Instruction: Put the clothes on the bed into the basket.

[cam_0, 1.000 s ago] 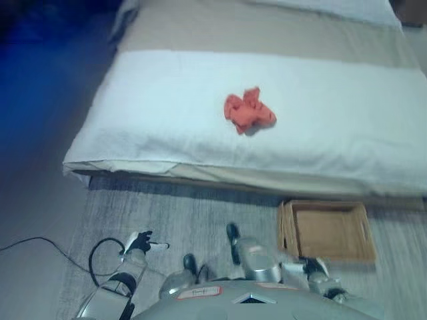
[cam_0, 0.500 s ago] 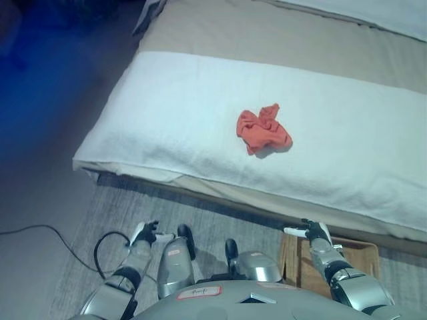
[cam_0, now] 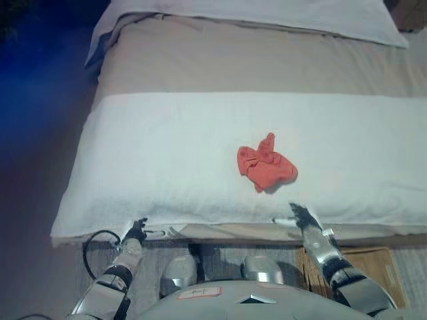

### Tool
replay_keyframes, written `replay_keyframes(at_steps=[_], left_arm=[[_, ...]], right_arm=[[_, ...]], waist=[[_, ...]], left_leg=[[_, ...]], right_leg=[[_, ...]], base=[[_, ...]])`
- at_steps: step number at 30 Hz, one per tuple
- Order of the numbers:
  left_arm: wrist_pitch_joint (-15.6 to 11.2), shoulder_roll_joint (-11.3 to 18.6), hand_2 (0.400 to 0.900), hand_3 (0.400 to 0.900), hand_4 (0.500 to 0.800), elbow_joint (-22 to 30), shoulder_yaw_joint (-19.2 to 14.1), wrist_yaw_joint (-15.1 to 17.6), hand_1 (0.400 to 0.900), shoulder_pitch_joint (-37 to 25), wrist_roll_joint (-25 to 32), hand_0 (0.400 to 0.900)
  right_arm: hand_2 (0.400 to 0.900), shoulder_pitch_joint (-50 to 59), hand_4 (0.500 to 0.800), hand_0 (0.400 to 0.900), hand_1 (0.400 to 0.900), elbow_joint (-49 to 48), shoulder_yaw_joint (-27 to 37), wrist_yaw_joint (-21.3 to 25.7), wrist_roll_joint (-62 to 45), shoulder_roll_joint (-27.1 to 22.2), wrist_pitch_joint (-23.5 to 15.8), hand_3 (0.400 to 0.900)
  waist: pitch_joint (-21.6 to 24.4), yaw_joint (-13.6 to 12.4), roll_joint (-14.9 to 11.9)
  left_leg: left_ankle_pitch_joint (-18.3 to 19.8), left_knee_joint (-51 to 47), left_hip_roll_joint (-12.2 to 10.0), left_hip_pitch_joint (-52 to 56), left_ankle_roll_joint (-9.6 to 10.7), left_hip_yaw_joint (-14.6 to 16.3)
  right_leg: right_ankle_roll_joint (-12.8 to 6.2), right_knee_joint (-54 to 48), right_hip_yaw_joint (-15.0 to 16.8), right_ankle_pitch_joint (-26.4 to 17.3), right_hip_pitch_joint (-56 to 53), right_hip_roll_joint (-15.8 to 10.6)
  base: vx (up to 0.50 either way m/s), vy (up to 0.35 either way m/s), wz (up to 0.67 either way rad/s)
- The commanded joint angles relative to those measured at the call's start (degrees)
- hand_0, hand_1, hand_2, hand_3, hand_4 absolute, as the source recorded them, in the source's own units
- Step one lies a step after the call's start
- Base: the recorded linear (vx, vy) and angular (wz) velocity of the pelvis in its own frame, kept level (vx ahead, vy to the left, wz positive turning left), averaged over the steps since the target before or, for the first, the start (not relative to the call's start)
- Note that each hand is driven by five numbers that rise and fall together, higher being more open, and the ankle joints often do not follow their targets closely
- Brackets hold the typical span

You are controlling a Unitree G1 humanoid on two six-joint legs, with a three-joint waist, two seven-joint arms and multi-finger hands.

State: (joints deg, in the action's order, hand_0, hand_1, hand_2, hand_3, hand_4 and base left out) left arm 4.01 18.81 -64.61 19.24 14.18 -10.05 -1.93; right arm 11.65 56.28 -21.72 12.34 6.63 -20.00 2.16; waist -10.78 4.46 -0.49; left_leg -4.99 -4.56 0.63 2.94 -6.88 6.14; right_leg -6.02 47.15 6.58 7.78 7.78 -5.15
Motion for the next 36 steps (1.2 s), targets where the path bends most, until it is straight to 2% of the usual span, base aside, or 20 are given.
replay_keyframes(at_steps=[1, 2, 3, 5, 7, 8, 9, 17, 23, 27, 30, 31, 32, 33, 34, 35, 36], left_arm=[[-1.1, 1.6, 0.900, 0.900, 0.800, 1.4, -0.2, 4.4, 0.900, -1.1, -1.9, 0.900], [-1.2, 1.4, 0.900, 0.900, 0.800, 1.1, -0.3, 5.0, 0.900, -2.4, -1.5, 0.900], [-1.5, 1.0, 0.900, 0.900, 0.800, 0.8, 0.2, 5.5, 0.900, -3.5, -1.2, 0.900], [-1.4, 0.4, 0.900, 0.900, 0.800, 0.2, 0.6, 5.8, 0.900, -5.0, -1.0, 0.900], [-1.2, 0.0, 0.900, 0.900, 0.800, 0.4, 0.9, 6.0, 0.900, -5.3, -0.8, 0.900], [-1.3, -0.1, 0.900, 0.900, 0.800, 0.3, 0.6, 6.2, 0.900, -4.9, -0.5, 0.900], [-1.4, -0.2, 0.900, 0.900, 0.800, 0.2, -0.5, 6.6, 0.900, -3.4, 0.1, 0.900], [-0.6, -0.6, 0.900, 0.900, 0.800, -3.5, -1.3, 6.3, 0.900, -0.1, 0.1, 0.900], [-0.7, -1.0, 0.900, 0.900, 0.800, -5.2, -0.9, 7.2, 0.900, -0.5, 1.2, 0.900], [-0.8, -1.0, 0.900, 0.900, 0.800, -5.3, 0.0, 8.0, 0.900, -3.4, 2.0, 0.900], [-0.6, -0.2, 0.900, 0.900, 0.800, -6.2, -0.4, 8.5, 0.900, -5.2, 2.4, 0.900], [-0.7, -0.1, 0.900, 0.900, 0.800, -6.1, -0.1, 8.6, 0.900, -6.1, 2.5, 0.900], [-0.6, -0.1, 0.900, 0.900, 0.800, -6.2, -0.2, 8.6, 0.900, -6.4, 2.5, 0.900], [-0.5, -0.3, 0.900, 0.900, 0.800, -6.5, -0.1, 8.7, 0.900, -6.5, 2.3, 0.900], [-0.2, -0.5, 0.900, 0.900, 0.800, -6.7, 0.2, 8.7, 0.900, -7.1, 2.0, 0.900], [-0.1, -0.5, 0.900, 0.900, 0.800, -6.9, 0.3, 8.8, 0.900, -7.5, 1.7, 0.900], [0.1, -0.4, 0.900, 0.900, 0.800, -7.0, 0.3, 8.9, 0.900, -7.6, 1.7, 0.900]], right_arm=[[0.900, 12.8, 0.800, 0.900, 0.900, -0.5, -3.6, 5.3, 8.2, -6.7, 0.2, 0.900], [0.900, 15.9, 0.800, 0.900, 0.900, -0.9, -5.2, 5.7, 9.7, -7.4, 0.4, 0.900], [0.900, 18.7, 0.800, 0.900, 0.900, -0.6, -7.1, 6.3, 11.1, -7.4, 0.4, 0.900], [0.900, 22.9, 0.800, 0.900, 0.900, 0.6, -10.1, 6.5, 13.4, -6.5, 1.0, 0.900], [0.900, 24.2, 0.800, 0.900, 0.900, -0.1, -11.3, 6.6, 14.9, -6.7, 1.4, 0.900], [0.900, 24.5, 0.800, 0.900, 0.900, 0.7, -11.3, 7.2, 14.9, -6.9, 1.3, 0.900], [0.900, 25.1, 0.800, 0.900, 0.900, 0.4, -10.8, 7.7, 15.1, -7.4, 1.8, 0.900], [0.900, 26.3, 0.800, 0.900, 0.900, 5.7, -11.3, 8.3, 14.3, -6.8, 2.4, 0.900], [0.900, 28.7, 0.800, 0.900, 0.900, 11.9, -12.0, 8.6, 14.5, -6.9, 3.9, 0.900], [0.900, 29.8, 0.800, 0.900, 0.900, 12.4, -12.3, 8.2, 13.4, -6.6, 4.1, 0.900], [0.900, 30.9, 0.800, 0.900, 0.900, 14.1, -12.7, 7.5, 13.0, -6.5, 4.4, 0.900], [0.784, 30.8, 0.731, 0.784, 0.784, 14.4, -12.7, 7.4, 12.7, -6.4, 4.4, 0.784], [0.739, 30.8, 0.704, 0.739, 0.739, 14.6, -12.8, 7.0, 12.6, -6.2, 4.5, 0.739], [0.735, 30.6, 0.701, 0.735, 0.735, 14.6, -12.9, 6.6, 12.5, -5.9, 4.5, 0.735], [0.667, 30.4, 0.660, 0.667, 0.667, 15.0, -13.3, 6.2, 12.7, -5.5, 4.6, 0.667], [0.633, 30.2, 0.640, 0.633, 0.633, 15.2, -13.3, 6.0, 12.5, -5.4, 4.6, 0.633], [0.400, 30.2, 0.500, 0.400, 0.400, 15.1, -13.2, 5.9, 12.2, -5.3, 4.6, 0.400]], waist=[[0.6, -0.5, 2.2], [0.5, -0.5, 2.2], [0.4, -0.3, 2.1], [0.7, -0.8, 1.1], [1.1, -1.1, 0.5], [1.3, -1.6, 0.3], [2.1, -2.3, 0.6], [2.8, -3.5, 2.5], [1.3, -4.0, 4.8], [-0.4, -3.4, 6.1], [0.0, -3.4, 7.0], [0.2, -3.4, 7.0], [0.3, -3.3, 7.0], [0.5, -3.2, 7.0], [0.7, -3.1, 6.8], [0.8, -3.0, 6.7], [0.9, -2.9, 6.6]], left_leg=[[-0.5, -0.4, -3.2, -3.8, 6.9, -1.8], [0.3, -0.4, -3.5, -3.1, 7.4, -1.0], [1.2, -0.4, -3.3, -2.4, 7.9, -0.2], [2.4, -0.4, -3.0, -1.1, 8.6, 0.5], [3.1, -0.4, -2.9, 0.0, 9.0, -0.5], [3.0, -0.4, -3.0, -0.1, 9.1, -0.8], [3.0, -0.4, -3.1, -0.4, 9.6, -1.6], [1.9, -0.4, -4.5, -4.7, 11.9, -3.4], [0.7, -0.4, -4.3, -8.8, 12.5, -3.6], [0.7, -0.4, -4.0, -9.4, 12.4, -3.3], [0.7, -0.4, -3.6, -10.8, 12.5, -3.1], [0.7, -0.4, -3.6, -11.0, 12.5, -2.8], [0.8, -0.4, -3.6, -11.0, 12.6, -2.7], [0.9, -0.4, -3.7, -10.8, 12.5, -2.6], [1.2, -0.4, -3.8, -10.4, 12.4, -2.7], [1.6, -0.4, -3.8, -9.9, 12.3, -2.7], [1.8, -0.4, -3.8, -9.4, 12.2, -2.7]], right_leg=[[1.54, -17.5, -4.4, -6.8, 0.0, -0.1], [1.25, -24.5, -6.1, -5.1, 0.7, 0.0], [0.60, -34.4, -7.2, -6.3, 0.8, 0.9], [-0.55, -46.6, -8.3, -9.9, 0.0, 0.5], [-0.60, -46.3, -6.7, -10.1, -1.5, 0.7], [-0.41, -46.8, -7.6, -10.5, -2.0, 0.4], [-0.11, -49.7, -10.5, -11.6, -3.9, -0.2], [0.34, -52.1, -14.9, -11.0, -3.8, 0.0], [0.39, -52.1, -15.4, -11.1, -0.5, -0.5], [0.44, -52.1, -14.9, -11.4, 0.2, -0.7], [0.17, -52.1, -14.6, -11.5, 1.8, -1.3], [0.08, -52.1, -14.4, -11.6, 2.1, -1.3], [0.08, -52.1, -14.4, -11.6, 2.1, -1.3], [0.09, -52.1, -14.3, -11.5, 1.9, -1.3], [0.13, -52.1, -14.2, -11.2, 1.4, -1.3], [0.14, -52.1, -14.1, -11.0, 0.9, -1.3], [0.10, -52.1, -14.0, -10.9, 0.4, -1.3]], base=[[0.28, 0.078, -0.25], [0.28, 0.014, -0.35], [0.29, -0.027, -0.34], [0.29, -0.078, -0.05], [0.32, -0.118, 0.64], [0.37, -0.182, 1.09], [0.23, -0.132, 0.69], [0.14, -0.109, 0.44], [0.03, -0.014, 0.11], [0.03, 0.014, -0.09], [0.02, 0.033, -0.04], [0.03, 0.012, -0.07], [0.04, 0.006, -0.04], [0.06, 0.001, -0.01], [0.06, 0.000, 0.01], [0.06, 0.002, -0.01], [0.05, 0.011, -0.03]])
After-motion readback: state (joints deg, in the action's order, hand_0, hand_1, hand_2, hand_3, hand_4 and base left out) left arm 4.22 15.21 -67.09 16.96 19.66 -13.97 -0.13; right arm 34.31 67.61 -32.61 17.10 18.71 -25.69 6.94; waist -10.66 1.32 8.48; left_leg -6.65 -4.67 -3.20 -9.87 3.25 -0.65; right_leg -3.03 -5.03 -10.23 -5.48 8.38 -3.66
